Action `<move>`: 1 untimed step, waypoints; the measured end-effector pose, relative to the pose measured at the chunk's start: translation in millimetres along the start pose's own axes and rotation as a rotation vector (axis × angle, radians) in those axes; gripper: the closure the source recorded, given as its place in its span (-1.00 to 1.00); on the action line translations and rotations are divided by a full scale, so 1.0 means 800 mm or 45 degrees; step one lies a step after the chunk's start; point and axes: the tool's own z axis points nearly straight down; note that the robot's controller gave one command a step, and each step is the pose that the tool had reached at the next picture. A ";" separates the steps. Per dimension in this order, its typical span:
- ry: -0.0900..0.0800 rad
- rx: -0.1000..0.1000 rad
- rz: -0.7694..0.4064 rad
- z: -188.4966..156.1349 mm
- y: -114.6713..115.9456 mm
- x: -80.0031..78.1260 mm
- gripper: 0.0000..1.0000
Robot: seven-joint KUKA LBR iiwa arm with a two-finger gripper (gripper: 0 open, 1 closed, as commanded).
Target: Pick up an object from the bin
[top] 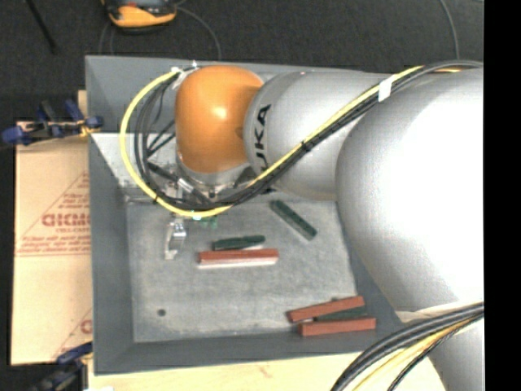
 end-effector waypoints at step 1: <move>-0.010 -0.002 0.004 -0.006 -0.001 -0.003 -1.00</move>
Offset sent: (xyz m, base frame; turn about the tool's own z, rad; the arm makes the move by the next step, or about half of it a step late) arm 0.0068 -0.0921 -0.0495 -0.2626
